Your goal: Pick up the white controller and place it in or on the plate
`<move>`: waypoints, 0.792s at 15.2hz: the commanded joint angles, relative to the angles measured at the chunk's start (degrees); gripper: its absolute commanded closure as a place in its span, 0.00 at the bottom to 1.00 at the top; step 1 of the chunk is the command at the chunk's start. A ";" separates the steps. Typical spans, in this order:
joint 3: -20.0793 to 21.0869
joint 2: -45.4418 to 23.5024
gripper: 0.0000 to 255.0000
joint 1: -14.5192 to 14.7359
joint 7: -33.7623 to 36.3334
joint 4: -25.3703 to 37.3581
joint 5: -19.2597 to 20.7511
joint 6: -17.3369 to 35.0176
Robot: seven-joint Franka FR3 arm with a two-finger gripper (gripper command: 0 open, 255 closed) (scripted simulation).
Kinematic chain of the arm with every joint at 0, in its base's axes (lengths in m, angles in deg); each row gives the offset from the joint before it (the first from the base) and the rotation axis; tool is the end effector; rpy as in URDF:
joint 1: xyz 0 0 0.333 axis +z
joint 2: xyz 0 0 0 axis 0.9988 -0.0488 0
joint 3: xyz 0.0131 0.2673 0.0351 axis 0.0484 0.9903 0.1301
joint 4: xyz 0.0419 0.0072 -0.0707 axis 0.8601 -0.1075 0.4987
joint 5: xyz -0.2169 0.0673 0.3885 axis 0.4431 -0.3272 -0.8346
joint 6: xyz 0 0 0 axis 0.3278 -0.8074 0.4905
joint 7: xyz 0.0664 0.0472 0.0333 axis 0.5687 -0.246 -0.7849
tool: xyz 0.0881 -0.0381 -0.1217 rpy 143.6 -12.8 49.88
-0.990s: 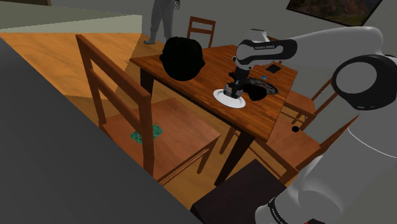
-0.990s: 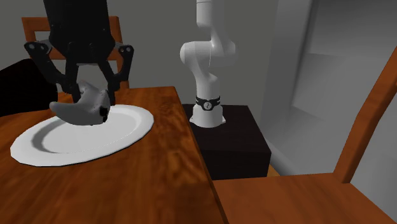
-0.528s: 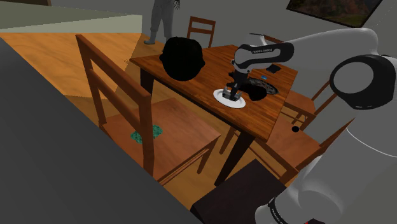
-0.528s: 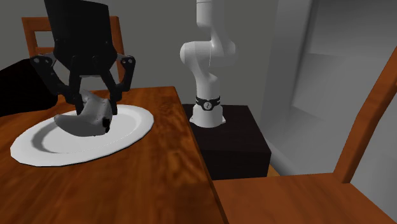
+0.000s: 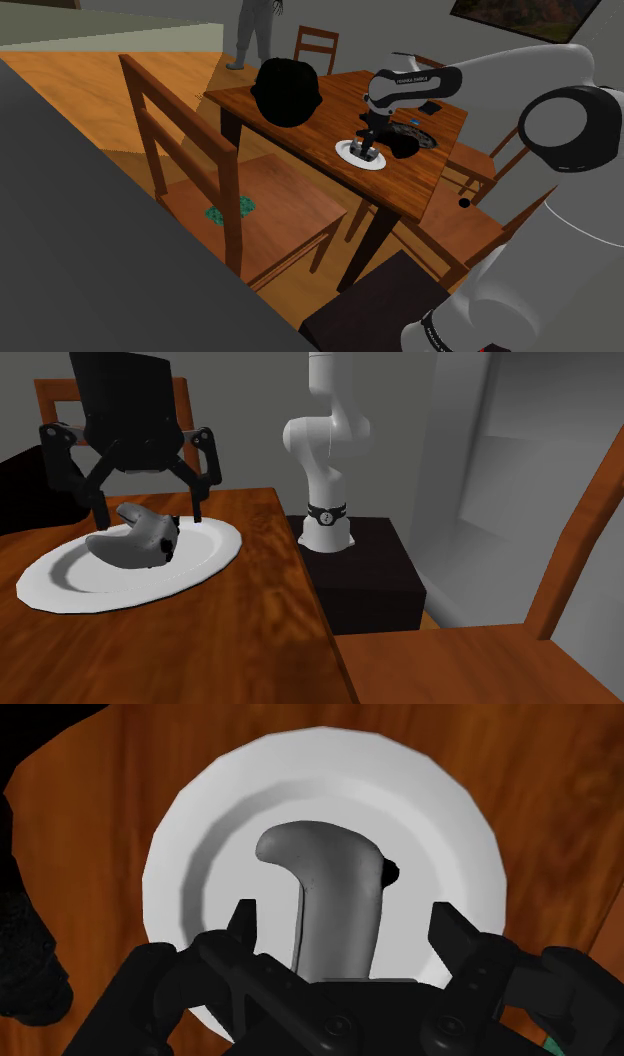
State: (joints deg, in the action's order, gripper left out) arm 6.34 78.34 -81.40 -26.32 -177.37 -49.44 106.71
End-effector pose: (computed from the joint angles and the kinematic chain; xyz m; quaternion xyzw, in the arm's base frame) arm 0.5919 -0.1975 0.3266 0.9733 0.2266 -0.0165 0.0324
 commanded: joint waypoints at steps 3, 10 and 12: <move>0.11 1.04 0.00 0.21 0.28 2.73 0.38 -3.70; 0.22 1.69 0.00 0.37 0.44 5.45 0.60 -7.04; 0.22 1.69 0.00 0.37 0.44 5.45 0.60 -7.04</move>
State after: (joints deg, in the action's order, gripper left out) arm 6.55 80.03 -81.04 -25.89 -171.93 -48.84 99.69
